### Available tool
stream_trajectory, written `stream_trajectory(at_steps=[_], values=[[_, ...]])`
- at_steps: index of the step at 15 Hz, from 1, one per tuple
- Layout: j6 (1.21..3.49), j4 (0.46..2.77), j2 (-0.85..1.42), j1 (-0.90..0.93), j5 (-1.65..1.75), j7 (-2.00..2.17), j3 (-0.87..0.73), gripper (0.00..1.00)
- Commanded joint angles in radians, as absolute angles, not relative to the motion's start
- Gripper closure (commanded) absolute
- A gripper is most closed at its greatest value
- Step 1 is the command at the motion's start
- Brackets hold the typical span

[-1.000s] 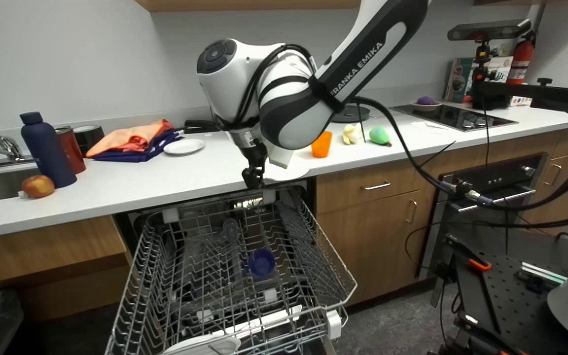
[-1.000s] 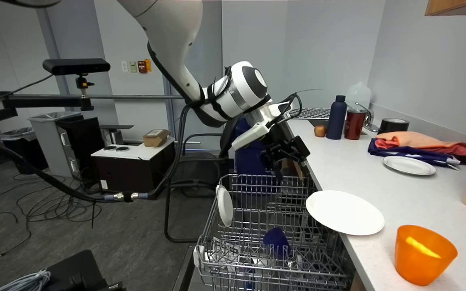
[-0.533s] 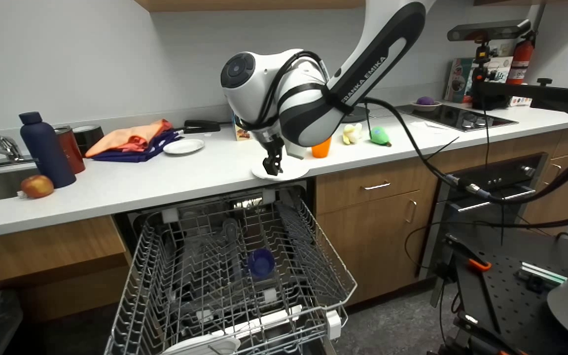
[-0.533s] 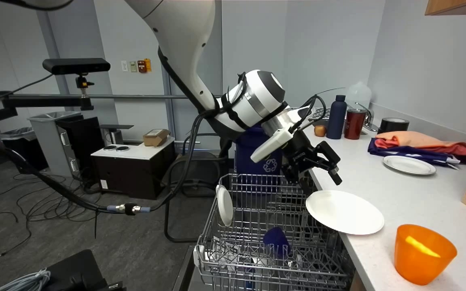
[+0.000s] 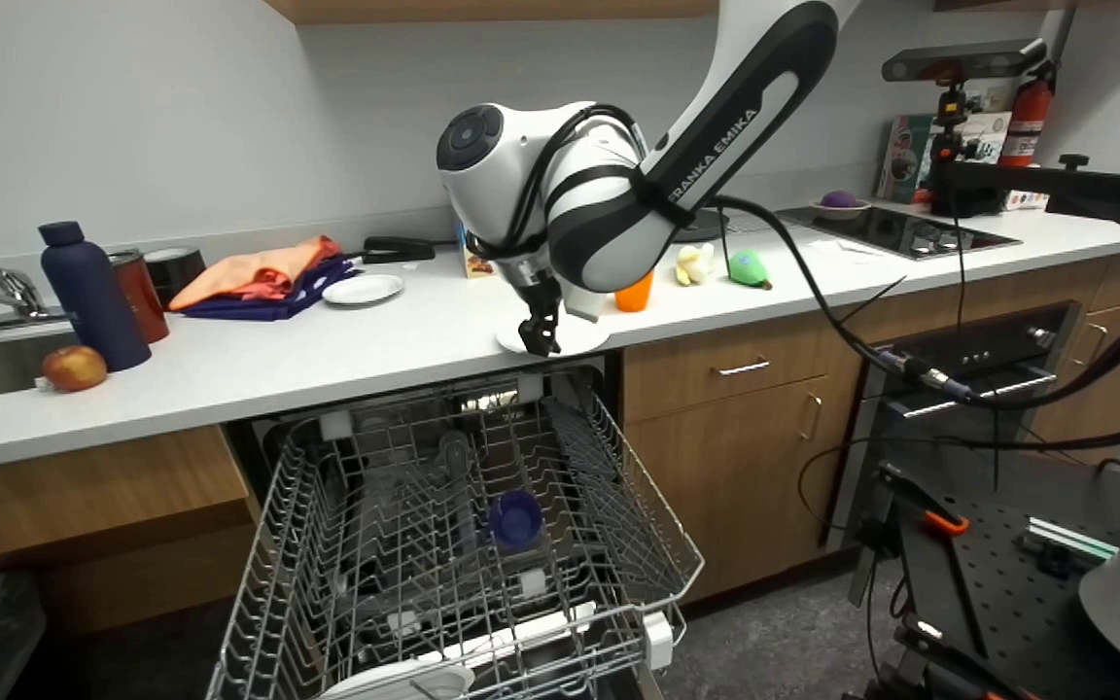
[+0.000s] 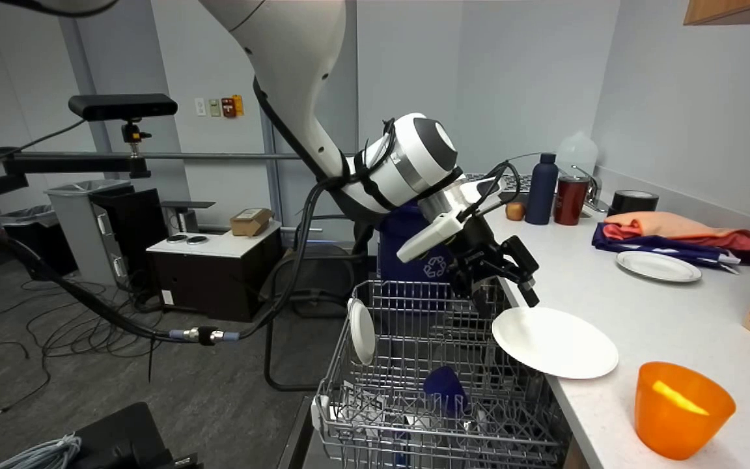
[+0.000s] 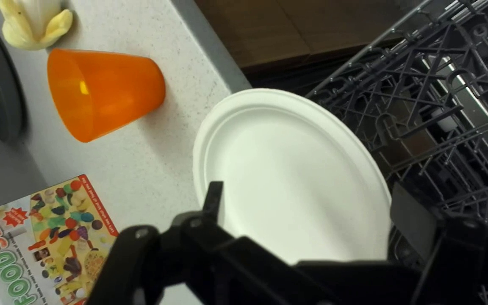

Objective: Put the plate in the dishwasher

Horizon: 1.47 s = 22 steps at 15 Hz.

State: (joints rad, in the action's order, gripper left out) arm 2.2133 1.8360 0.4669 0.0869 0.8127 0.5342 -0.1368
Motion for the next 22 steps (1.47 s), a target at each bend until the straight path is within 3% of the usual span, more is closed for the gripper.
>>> stream_trajectory(at_steps=[1,22], values=[[2.21,1.832,0.475,0.077,0.794,0.544,-0.133,0.0],[2.225,1.767,0.526,0.101,0.781,0.598,-0.122,0.0]])
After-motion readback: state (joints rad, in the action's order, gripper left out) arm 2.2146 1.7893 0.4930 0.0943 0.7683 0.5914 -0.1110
